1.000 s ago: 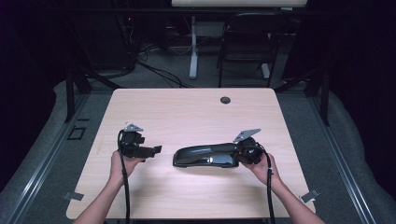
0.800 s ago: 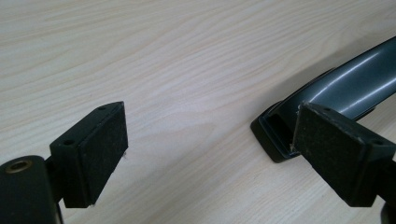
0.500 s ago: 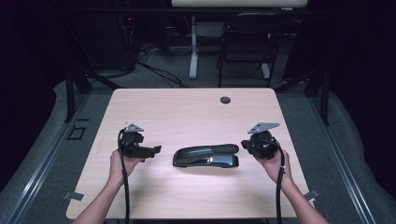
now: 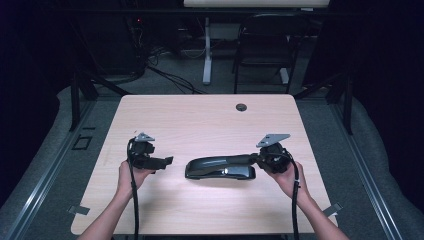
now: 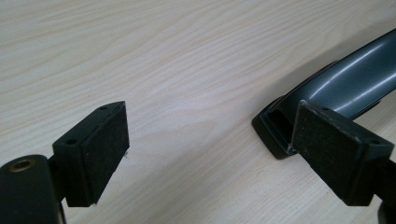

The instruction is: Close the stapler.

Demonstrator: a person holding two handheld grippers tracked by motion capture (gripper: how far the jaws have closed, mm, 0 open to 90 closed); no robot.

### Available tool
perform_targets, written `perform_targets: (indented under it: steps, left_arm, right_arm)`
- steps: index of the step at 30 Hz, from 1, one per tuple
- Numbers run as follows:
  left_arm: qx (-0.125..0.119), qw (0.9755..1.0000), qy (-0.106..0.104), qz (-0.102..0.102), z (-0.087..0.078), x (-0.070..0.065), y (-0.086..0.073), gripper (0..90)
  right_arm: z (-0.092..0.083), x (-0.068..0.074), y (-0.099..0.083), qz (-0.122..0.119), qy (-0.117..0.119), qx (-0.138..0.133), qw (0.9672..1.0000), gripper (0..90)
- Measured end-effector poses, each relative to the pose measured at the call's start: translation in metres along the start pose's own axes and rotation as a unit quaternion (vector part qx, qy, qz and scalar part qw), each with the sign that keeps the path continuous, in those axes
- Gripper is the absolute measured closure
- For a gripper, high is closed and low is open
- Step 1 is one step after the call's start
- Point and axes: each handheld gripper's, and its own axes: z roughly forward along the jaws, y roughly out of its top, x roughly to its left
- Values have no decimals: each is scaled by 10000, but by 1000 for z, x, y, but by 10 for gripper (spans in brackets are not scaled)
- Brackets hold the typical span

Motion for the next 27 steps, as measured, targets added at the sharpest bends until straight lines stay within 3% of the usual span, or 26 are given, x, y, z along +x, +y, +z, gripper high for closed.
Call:
perform_targets:
  steps: [7, 27]
  left_arm:
    - [-10, 10000, -15, 9, 0, -1, 0, 111]
    - [56, 10000, -58, 37, 1, -2, 1, 98]
  right_arm:
    - [5, 0, -2, -67, -3, 162, 9998, 900]
    - [14, -6, -8, 147, 164, 358, 9991, 900]
